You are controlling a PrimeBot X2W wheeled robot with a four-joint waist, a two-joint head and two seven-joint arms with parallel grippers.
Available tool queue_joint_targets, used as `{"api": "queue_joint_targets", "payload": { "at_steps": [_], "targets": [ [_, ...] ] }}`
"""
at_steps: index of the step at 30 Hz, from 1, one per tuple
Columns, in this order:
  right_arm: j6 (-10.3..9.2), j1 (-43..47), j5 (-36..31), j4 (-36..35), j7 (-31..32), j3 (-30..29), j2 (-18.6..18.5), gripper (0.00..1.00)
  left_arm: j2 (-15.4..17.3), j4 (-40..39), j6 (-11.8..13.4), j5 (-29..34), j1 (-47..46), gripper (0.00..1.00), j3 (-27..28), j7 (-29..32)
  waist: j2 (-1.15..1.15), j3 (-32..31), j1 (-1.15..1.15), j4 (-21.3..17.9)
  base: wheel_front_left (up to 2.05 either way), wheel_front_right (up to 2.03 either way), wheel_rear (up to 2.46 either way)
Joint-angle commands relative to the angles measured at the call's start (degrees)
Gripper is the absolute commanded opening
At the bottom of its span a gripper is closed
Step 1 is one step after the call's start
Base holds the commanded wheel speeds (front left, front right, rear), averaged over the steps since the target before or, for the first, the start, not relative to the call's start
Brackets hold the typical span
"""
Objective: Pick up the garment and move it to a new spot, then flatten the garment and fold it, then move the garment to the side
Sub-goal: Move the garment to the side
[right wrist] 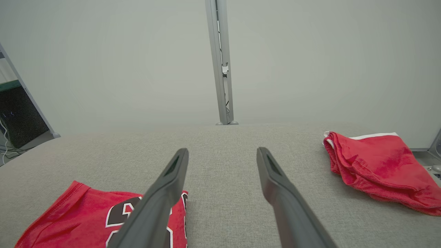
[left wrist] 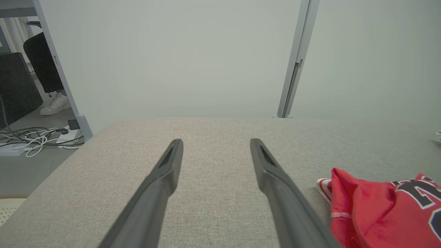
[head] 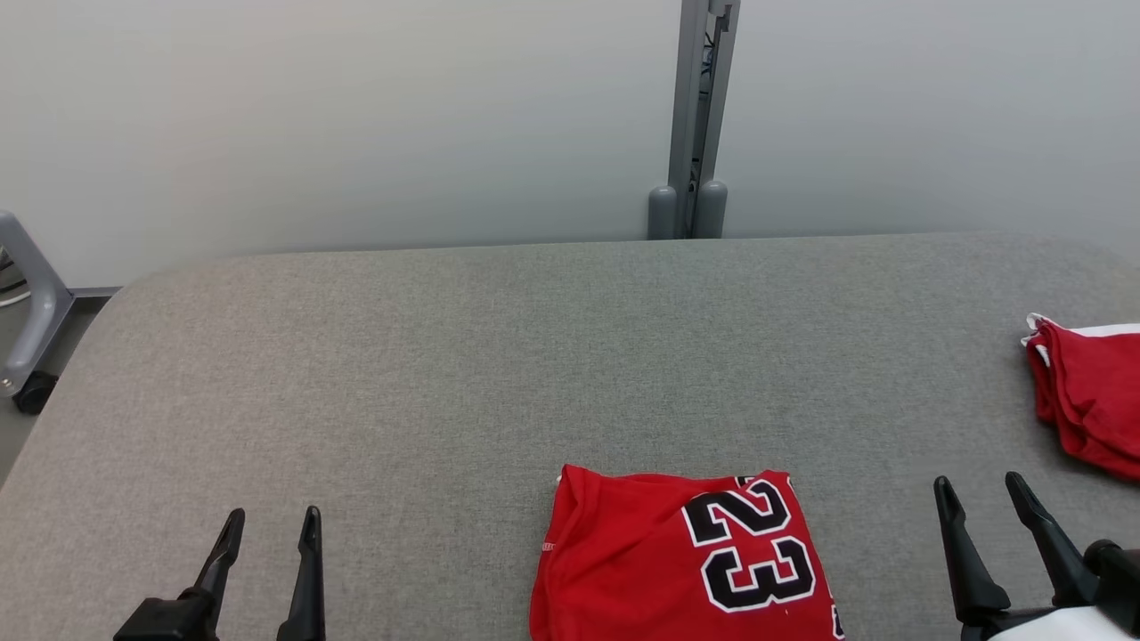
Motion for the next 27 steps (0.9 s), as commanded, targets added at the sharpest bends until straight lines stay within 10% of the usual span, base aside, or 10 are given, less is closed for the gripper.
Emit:
{"api": "queue_joint_targets", "payload": {
  "at_steps": [1,22,24,27],
  "targets": [
    [0.02,-0.59,-0.27,0.03,0.31,0.07,-0.38,1.0,0.42,-0.26,0.07,-0.27,-0.63,1.0,-0.11,0.13,0.0,0.37,0.0,0.53,0.0,0.0,0.0],
    [0.01,-9.45,6.34,28.09,4.85,11.69,-2.5,1.0,-0.84,4.38,-2.2,-1.14,-9.94,1.0,-3.21,-3.26,0.0,7.53,0.0,9.27,0.0,0.0,0.0],
    [0.01,-10.3,7.0,29.63,4.52,12.34,-2.57,0.15,-0.73,4.85,-2.32,-1.35,-10.48,1.0,-3.13,-3.78,0.0,7.7,0.0,9.24,0.0,0.0,0.0],
    [0.01,-11.71,7.67,30.63,3.49,13.27,-3.21,0.0,-0.54,5.55,-2.26,-1.59,-10.86,1.0,-2.91,-4.33,0.0,7.72,0.0,8.79,0.0,0.0,0.0]
  ]
}}
